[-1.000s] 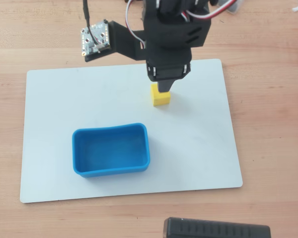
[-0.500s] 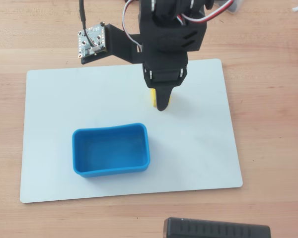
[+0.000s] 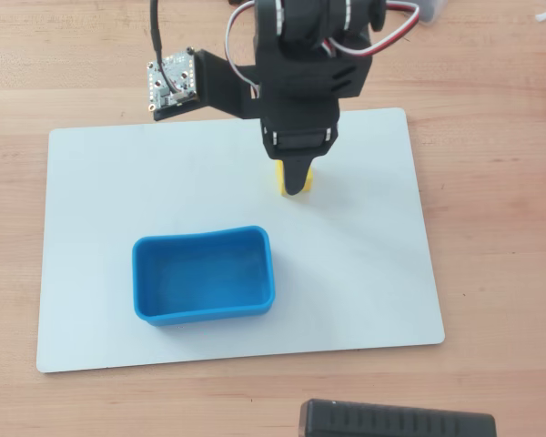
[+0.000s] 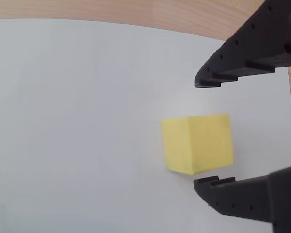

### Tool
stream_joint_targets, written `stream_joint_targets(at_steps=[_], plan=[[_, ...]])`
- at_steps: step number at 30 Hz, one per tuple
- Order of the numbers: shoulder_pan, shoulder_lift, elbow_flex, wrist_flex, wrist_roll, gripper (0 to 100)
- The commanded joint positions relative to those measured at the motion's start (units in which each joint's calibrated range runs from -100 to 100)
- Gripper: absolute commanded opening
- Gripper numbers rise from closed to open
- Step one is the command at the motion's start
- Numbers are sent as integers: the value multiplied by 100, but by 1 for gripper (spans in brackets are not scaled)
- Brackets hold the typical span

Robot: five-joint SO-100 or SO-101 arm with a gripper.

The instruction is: Pick up yellow cube and drop it in the blue rectangular bin

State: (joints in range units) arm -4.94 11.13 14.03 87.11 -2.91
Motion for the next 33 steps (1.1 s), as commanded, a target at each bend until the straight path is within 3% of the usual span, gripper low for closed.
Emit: stream_joint_targets(at_steps=[1, 14, 22, 25, 33], plan=[[74, -12, 161, -239, -29, 22], [57, 294, 361, -660, -15, 22], [5, 313, 306, -718, -29, 6], [-20, 294, 288, -710, -34, 4], [23, 146, -948, 248, -44, 4]])
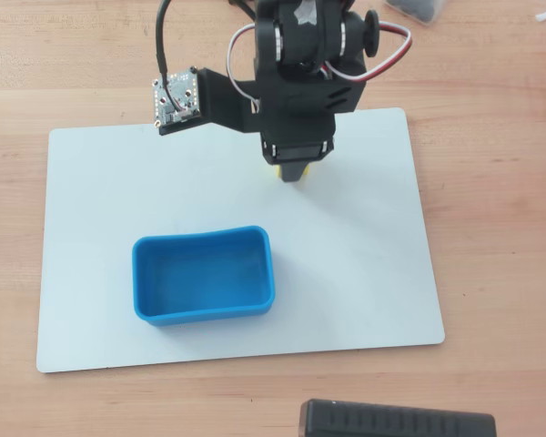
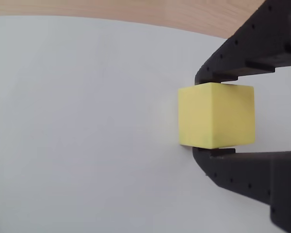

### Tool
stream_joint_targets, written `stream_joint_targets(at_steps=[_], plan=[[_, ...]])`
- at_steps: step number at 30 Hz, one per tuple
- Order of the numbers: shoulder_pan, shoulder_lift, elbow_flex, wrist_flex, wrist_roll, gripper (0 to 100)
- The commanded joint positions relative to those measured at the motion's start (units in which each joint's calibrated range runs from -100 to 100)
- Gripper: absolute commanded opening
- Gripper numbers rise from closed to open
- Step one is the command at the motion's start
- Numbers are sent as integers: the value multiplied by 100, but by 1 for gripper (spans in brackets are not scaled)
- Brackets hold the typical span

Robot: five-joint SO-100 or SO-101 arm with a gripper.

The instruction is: Pick up yellow cube and drop it in the blue rectangular bin

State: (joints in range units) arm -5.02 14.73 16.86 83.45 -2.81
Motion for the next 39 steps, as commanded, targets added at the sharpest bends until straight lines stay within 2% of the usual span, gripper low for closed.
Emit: stream_joint_targets(at_steps=[1, 7, 13, 22, 33, 35, 39], plan=[[47, -215, -1495, 780, -54, 4], [-13, -75, -3014, 1631, -54, 4], [125, 352, -3686, 1639, -20, 4], [759, 1801, -5705, 1639, 83, 4], [1239, 2135, -6495, 1639, 122, 4], [1274, 2182, -6550, 1639, 122, 5], [1274, 2173, -6541, 1647, 117, 17]])
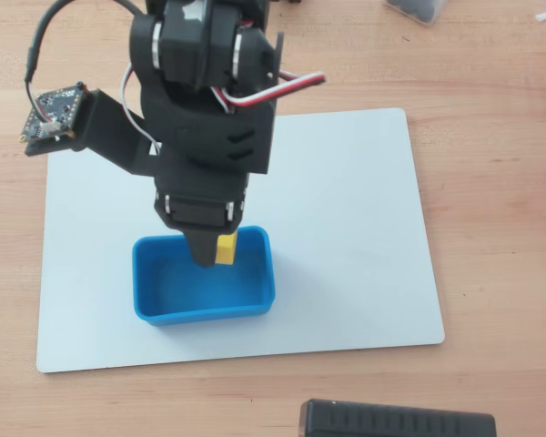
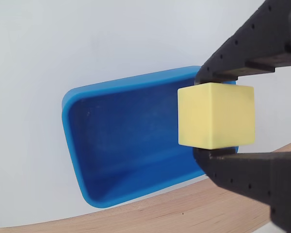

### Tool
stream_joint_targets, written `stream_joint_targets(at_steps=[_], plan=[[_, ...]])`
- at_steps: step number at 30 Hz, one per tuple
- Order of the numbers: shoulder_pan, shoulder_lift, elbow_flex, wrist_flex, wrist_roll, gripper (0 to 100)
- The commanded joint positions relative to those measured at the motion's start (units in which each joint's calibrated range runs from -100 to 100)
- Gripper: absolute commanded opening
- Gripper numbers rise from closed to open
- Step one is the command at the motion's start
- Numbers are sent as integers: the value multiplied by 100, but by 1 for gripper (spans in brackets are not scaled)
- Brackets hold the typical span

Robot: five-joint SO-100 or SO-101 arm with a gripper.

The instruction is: Pick up yellow cube and drop it in the blue rectangular bin

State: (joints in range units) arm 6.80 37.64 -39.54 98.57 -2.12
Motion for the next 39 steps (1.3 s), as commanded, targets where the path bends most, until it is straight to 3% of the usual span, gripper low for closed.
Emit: stream_joint_targets(at_steps=[1, 7, 16, 30, 39], plan=[[101, -118, -901, 135, 34, 20], [127, -156, -874, 135, 20, 24], [-191, -1261, 26, 135, 15, 16], [-637, -3899, 2599, 28, -63, 2], [-680, -5989, 5681, -1071, -83, 0]])
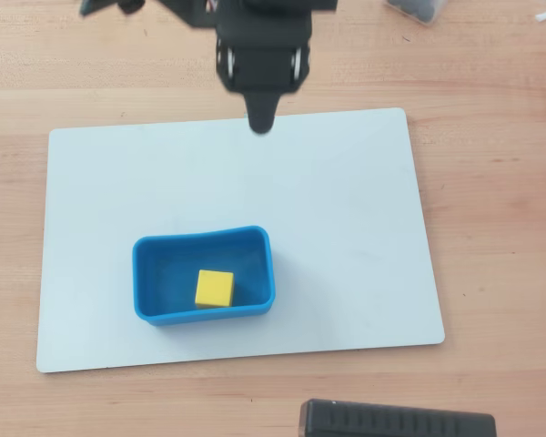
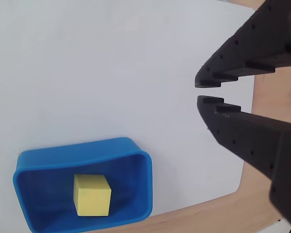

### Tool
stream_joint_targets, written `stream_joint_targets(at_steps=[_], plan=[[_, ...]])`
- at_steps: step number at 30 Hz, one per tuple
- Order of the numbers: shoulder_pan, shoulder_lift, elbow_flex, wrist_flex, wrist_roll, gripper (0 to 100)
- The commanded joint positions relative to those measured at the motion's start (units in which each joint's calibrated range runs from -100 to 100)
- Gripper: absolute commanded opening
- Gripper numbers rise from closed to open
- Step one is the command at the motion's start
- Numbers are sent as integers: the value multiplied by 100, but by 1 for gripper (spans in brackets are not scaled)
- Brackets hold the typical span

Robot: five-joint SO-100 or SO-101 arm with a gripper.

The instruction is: Pick up yellow cube and drop it in the blue rectangular bin

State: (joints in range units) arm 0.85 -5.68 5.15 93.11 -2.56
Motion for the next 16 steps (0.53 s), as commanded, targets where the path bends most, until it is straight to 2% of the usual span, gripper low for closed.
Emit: stream_joint_targets(at_steps=[1, 16], plan=[[-59, -1796, 1421, -591, -39, 0], [-42, -3477, 4694, -2143, 0, 0]])
